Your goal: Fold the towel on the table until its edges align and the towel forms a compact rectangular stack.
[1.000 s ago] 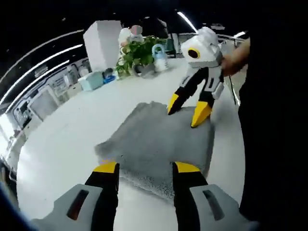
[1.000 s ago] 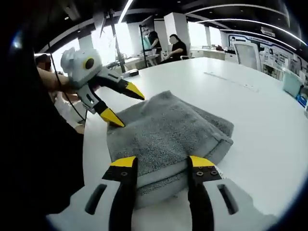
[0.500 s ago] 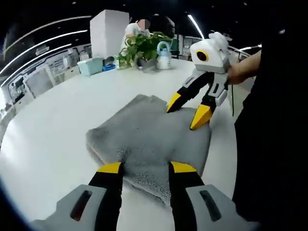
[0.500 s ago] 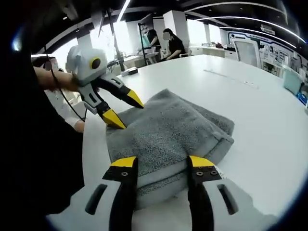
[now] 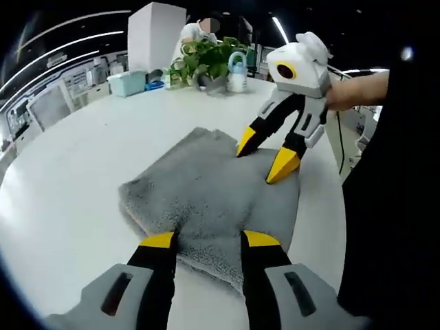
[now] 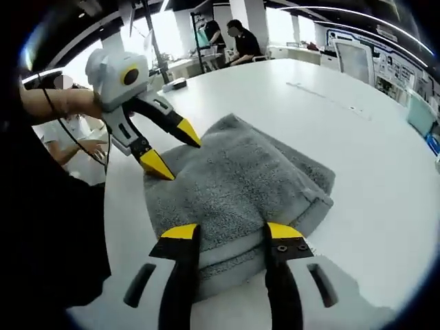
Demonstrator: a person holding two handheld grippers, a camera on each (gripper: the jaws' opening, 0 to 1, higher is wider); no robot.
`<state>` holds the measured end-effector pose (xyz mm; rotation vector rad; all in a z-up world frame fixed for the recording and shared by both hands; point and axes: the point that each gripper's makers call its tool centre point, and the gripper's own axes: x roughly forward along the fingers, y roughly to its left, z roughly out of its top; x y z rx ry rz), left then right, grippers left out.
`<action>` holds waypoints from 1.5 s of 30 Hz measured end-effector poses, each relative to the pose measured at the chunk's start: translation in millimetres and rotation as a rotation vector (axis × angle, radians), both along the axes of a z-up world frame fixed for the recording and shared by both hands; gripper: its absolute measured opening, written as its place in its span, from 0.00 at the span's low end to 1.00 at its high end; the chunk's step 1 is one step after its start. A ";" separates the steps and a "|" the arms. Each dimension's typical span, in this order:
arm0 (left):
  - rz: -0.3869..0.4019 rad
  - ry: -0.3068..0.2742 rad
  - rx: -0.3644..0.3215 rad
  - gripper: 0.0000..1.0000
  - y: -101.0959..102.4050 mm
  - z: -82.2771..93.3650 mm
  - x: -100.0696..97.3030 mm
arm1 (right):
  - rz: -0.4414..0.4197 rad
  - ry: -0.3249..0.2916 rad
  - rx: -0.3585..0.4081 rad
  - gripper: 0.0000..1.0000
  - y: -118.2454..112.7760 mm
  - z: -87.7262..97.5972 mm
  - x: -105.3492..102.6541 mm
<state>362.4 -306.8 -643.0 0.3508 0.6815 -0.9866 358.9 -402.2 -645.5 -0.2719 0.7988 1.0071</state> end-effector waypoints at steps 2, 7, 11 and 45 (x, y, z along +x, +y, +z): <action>0.004 -0.002 -0.003 0.38 1.0 -0.4 8.1 | 0.005 -0.003 -0.001 0.36 0.2 0.0 6.4; 0.006 0.003 0.000 0.38 0.6 -0.4 26.6 | 0.005 -0.002 -0.003 0.36 0.0 -0.1 25.9; -0.004 0.003 -0.004 0.38 0.8 -0.6 46.8 | -0.009 -0.005 0.002 0.36 -1.5 0.0 44.3; 0.098 -0.109 -0.066 0.36 -5.7 1.9 164.4 | -0.036 -0.100 -0.036 0.36 -6.6 -1.7 162.5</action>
